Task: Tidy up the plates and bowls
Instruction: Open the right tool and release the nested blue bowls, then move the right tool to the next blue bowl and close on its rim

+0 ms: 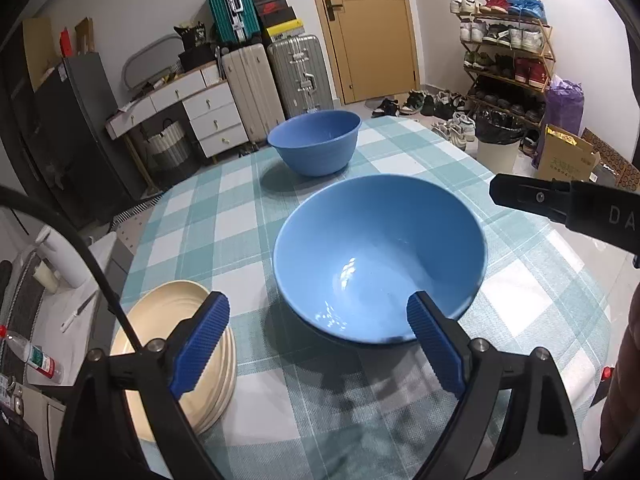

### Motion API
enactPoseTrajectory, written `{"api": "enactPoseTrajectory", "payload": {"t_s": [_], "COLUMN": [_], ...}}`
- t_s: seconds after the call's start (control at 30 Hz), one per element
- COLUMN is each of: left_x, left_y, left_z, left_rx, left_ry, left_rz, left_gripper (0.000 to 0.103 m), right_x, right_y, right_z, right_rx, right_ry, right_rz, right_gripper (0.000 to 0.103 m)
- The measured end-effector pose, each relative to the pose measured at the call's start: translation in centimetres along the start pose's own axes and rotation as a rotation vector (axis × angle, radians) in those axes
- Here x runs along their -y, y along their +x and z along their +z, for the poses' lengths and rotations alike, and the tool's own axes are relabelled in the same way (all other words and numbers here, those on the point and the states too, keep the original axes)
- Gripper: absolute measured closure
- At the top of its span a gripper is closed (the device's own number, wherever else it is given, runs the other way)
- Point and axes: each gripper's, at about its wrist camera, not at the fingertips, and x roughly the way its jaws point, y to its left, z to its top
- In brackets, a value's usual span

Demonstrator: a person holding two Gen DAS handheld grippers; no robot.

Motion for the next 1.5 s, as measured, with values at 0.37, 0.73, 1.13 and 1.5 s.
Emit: {"api": "enactPoseTrajectory", "payload": {"t_s": [0.37,0.73,1.13,1.5], "left_x": [0.4,-1.0,-9.1,-10.8], "left_y": [-0.7,-1.2,1.4,6.3], "left_z": [-0.8,-0.4,6.1,10.6], "left_rx": [-0.015,0.012,-0.022,-0.049], "left_ry": [-0.007,-0.056,-0.268,-0.278], "left_rz": [-0.048,-0.086,-0.182,-0.104], "left_gripper": [0.011,0.011,0.005,0.005], "right_x": [-0.9,-1.3,-1.5,-1.4], "right_y": [-2.1,-2.4,-3.4,0.1], "right_z": [-1.3,-1.0,3.9,10.8], "right_rx": [0.014,0.018,0.094,-0.009], "right_ry": [-0.021,-0.035,-0.066,-0.089], "right_rz": [0.007,0.01,0.06,0.088], "right_gripper": [0.084,0.078,0.03,0.029]}}
